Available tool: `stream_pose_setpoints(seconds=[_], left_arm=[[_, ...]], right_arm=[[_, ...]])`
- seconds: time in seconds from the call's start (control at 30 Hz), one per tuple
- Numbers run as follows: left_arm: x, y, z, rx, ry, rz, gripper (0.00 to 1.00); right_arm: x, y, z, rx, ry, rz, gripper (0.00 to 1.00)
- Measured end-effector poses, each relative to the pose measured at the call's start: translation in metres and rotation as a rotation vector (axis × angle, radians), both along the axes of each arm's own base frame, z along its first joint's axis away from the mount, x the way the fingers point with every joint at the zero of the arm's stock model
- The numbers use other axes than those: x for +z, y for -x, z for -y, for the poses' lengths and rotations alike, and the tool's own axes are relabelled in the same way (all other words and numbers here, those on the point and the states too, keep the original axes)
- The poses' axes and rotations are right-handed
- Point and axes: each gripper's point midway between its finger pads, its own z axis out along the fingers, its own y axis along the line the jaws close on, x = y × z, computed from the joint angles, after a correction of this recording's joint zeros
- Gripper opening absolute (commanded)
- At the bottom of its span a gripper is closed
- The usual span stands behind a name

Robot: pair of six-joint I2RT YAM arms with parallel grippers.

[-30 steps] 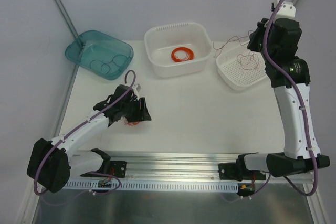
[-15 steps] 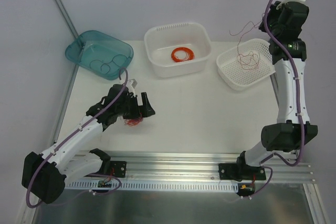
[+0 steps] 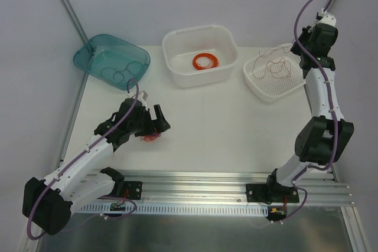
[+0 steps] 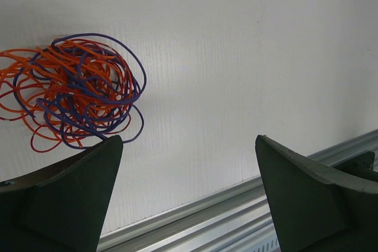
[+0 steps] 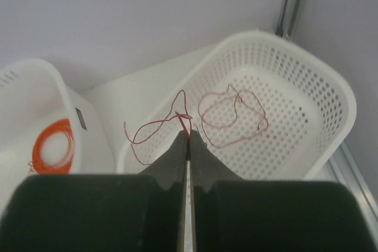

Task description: Untangle the cables

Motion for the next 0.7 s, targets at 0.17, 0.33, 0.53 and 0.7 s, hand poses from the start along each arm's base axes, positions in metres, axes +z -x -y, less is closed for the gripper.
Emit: stream_pose_setpoints(seconds=[0.17, 0.33, 0.53, 0.7], left_arm=[[0.001, -0.001, -0.005, 0.03, -0.008, 0.008, 0.96], [-0.006, 0.001, -0.012, 0.058, -0.033, -0.006, 0.96], [-0.015, 0.0, -0.031, 0.152, -0.075, -0.044, 0.95], [-0.022, -0.003, -0.054, 0.261, -0.111, -0.077, 0.94]], right_arm=[[-0.073, 0.0, 0.01, -0.033, -0.059, -0.143, 0.01], [-0.115, -0.014, 0.017, -0.061, -0.091, -0.255, 0.17], [-0.158, -0.005, 0.027, -0.131, -0.099, -0.416, 0.75], [-0.15, 0.021, 0.031, -0.178, -0.084, -0.478, 0.95]])
